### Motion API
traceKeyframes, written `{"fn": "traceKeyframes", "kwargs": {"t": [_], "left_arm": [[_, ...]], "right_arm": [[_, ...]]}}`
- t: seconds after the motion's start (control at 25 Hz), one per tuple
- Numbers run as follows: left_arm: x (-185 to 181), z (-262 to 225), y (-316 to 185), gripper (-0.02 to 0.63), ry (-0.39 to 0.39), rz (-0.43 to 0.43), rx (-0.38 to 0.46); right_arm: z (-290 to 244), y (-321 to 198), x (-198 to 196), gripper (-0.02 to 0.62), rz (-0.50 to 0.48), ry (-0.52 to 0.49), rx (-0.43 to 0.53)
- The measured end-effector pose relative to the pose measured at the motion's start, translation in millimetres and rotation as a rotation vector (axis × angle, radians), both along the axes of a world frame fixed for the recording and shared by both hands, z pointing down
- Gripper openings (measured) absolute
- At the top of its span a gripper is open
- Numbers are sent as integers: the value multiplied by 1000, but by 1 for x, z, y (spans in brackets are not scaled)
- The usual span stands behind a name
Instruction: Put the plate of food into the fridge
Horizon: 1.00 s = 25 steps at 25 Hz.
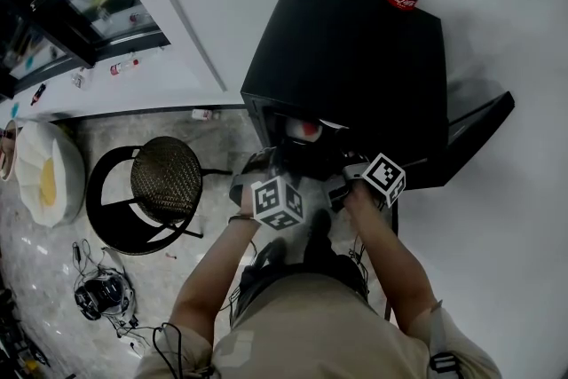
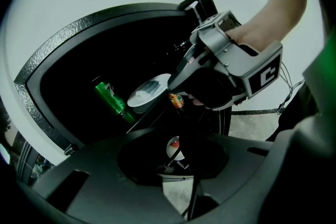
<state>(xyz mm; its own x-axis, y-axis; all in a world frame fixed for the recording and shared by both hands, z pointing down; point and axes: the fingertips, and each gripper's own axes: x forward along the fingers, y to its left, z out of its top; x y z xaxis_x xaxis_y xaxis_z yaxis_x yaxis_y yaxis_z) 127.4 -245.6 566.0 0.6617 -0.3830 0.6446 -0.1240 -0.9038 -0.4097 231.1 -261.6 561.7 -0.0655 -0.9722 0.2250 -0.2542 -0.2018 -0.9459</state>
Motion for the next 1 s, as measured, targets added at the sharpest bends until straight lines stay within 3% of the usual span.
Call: {"fn": "traceKeyframes", "kwargs": {"t": [0.6,1.0], "left_arm": [[20,-13,-5,95,17,55,43],[57,-18,-21,80,29,88,107]], "right_arm": [[1,-1,1,26,-5,-49,8],[-3,1,1,26,0,-62,-1]]}}
